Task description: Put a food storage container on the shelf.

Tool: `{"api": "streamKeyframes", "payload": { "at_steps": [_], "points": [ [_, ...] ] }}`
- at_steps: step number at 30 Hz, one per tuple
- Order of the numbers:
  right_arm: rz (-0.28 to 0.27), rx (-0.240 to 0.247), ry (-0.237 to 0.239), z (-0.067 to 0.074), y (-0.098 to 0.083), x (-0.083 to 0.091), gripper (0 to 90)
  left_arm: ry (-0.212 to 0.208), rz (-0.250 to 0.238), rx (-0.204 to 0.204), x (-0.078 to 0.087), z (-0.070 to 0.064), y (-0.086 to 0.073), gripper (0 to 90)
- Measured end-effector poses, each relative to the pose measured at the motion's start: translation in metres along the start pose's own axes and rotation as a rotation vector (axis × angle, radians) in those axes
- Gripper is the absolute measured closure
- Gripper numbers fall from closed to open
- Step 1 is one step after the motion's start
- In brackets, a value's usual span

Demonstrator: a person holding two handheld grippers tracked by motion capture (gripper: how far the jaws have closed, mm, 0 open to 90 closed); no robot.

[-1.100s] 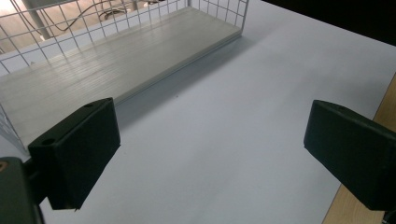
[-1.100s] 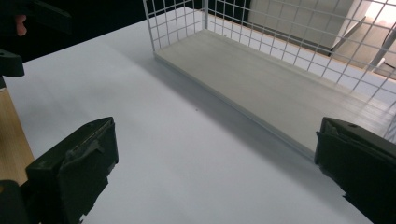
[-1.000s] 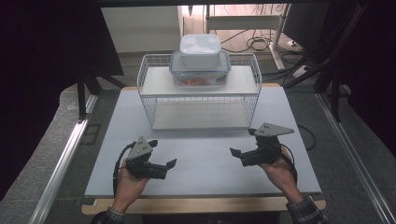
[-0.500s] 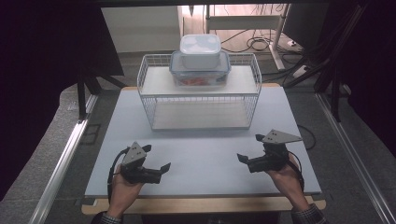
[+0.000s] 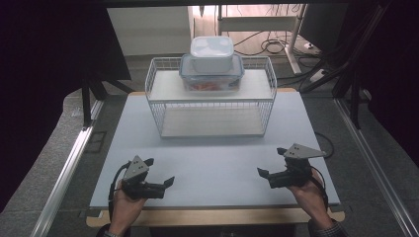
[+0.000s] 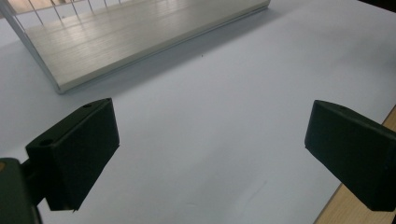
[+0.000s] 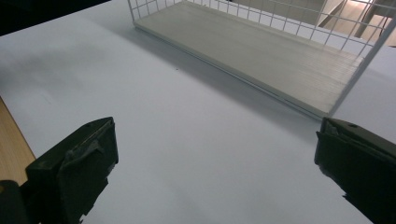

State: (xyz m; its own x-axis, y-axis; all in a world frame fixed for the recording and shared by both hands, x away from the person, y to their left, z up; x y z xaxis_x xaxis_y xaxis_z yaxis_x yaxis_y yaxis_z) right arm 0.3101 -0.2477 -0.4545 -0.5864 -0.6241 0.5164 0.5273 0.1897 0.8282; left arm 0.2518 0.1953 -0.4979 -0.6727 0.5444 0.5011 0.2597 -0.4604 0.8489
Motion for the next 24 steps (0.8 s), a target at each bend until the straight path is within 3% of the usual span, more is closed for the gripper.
{"api": "streamKeyframes", "payload": {
  "at_steps": [10, 24],
  "points": [
    [0.0, -0.016, -0.031, -0.009, -0.014, 0.004, 0.0, 0.026, 0.023, 0.002, 0.001, 0.0, -0.011, 1.5],
    [0.026, -0.041, -0.058, -0.02, -0.033, 0.003, 0.0, 0.013, 0.075, -0.002, -0.005, -0.003, -0.023, 0.1]
  ]
}}
Point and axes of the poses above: each handheld gripper's, and its own axes: x roughly backward along the jaws, y roughly out of its top, z roughly to its left, the point moved 1 cm from there along -x, roughly forward along the jaws, and after that the axes turned 15 degrees about -x, right-handed, at the moved point
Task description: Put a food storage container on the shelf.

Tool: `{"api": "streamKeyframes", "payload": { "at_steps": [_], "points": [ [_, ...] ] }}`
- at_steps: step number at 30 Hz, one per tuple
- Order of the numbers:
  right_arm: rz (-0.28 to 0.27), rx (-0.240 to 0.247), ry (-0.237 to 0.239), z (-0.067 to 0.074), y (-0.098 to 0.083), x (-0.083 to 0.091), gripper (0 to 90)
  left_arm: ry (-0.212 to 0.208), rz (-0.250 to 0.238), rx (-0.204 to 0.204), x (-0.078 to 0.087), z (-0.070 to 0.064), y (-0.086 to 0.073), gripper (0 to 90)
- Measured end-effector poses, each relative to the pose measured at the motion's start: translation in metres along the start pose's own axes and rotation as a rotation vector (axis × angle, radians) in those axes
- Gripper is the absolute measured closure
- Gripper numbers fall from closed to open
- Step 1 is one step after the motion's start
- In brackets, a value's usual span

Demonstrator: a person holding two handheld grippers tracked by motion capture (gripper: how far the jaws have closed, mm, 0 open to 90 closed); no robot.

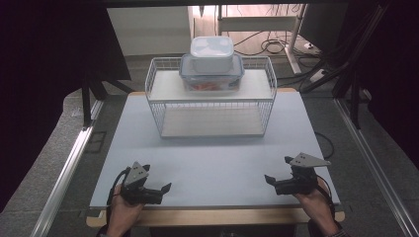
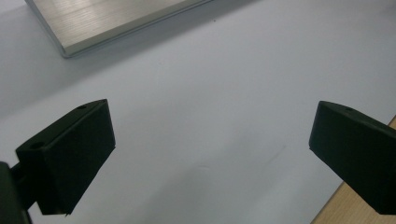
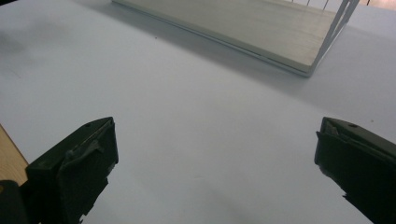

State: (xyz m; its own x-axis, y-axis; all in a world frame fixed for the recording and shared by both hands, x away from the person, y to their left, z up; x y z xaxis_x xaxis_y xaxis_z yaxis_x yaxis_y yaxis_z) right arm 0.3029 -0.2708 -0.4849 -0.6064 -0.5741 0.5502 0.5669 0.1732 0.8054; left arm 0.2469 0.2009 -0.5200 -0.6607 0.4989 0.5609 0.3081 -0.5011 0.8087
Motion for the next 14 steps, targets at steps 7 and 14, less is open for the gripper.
{"api": "streamKeyframes", "payload": {
  "at_steps": [7, 14],
  "points": [
    [0.044, -0.008, -0.009, -0.007, -0.009, -0.009, 0.0, -0.002, 0.042, -0.007, -0.007, -0.001, -0.003, 0.0],
    [0.077, -0.005, -0.005, -0.008, -0.013, -0.015, 0.0, -0.014, 0.066, 0.009, -0.01, 0.001, -0.005, 0.0]
  ]
}}
Point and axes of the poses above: each handheld gripper's, and its own axes: x roughly backward along the jaws, y roughly out of its top, z roughly to its left, the point moved 1 cm from there along -x, roughly forward along the jaws, and after that the axes turned 15 degrees about -x, right-handed, at the moved point
